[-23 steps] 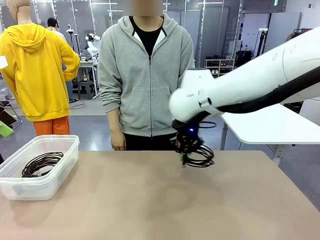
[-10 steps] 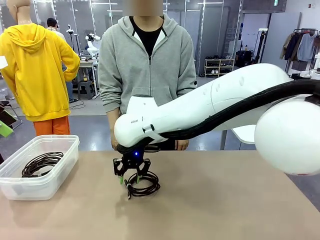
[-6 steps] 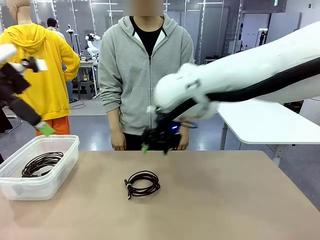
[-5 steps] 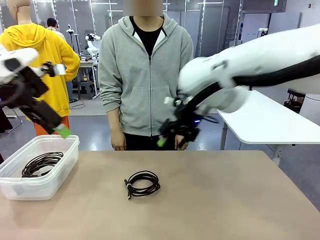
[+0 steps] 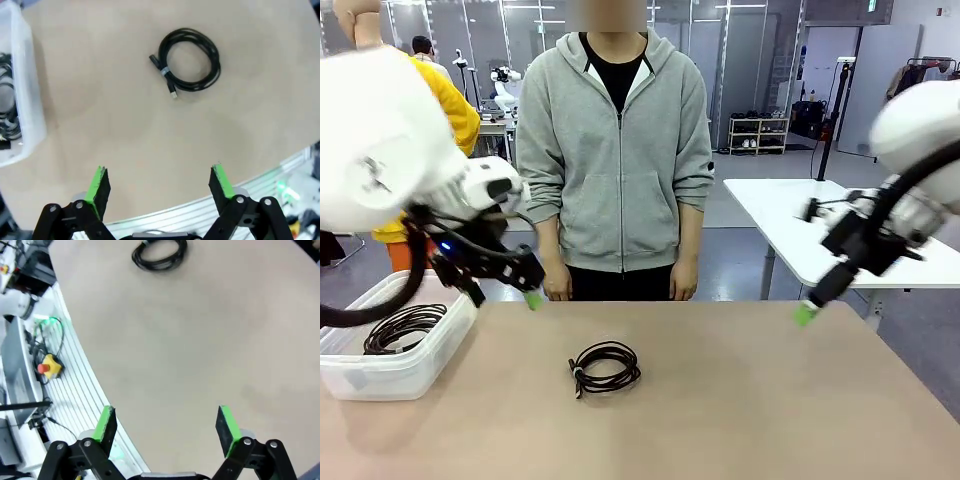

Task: Organize and store the cables.
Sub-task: Place the USB Extension Cable into the Organizing box.

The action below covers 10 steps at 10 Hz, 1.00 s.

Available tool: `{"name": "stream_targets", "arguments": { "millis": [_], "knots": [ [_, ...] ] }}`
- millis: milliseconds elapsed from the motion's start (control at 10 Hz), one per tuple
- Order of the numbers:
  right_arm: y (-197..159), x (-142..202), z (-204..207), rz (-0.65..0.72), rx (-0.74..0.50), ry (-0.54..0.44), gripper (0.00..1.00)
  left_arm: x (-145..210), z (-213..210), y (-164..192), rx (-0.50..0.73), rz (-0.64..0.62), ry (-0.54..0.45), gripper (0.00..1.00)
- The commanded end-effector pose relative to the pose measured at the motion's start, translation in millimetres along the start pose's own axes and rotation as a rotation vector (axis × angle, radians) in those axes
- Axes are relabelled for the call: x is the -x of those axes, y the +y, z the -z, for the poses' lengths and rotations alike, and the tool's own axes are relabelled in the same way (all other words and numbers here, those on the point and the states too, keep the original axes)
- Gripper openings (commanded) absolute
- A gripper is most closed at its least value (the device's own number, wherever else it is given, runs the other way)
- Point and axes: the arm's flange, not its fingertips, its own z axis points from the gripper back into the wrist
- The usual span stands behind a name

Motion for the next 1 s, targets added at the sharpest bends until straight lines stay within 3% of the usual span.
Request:
{"name": "stream_targets", "arguments": {
  "millis": [0,300,500,900],
  "knots": [
    [5,25,-8,-0.017,0.113,-0.036,1.00,-25,34,-21,0.001,-0.143,0.051,1.00],
    [12,63,-27,-0.102,0.258,-0.035,1.00,-51,86,-35,0.072,-0.291,0.146,1.00],
    [15,80,-31,-0.110,0.321,-0.030,1.00,-66,130,-34,0.033,-0.349,0.220,1.00],
    [18,95,-35,-0.093,0.390,-0.046,1.00,-76,186,-18,-0.012,-0.466,0.210,1.00]
  ]
}}
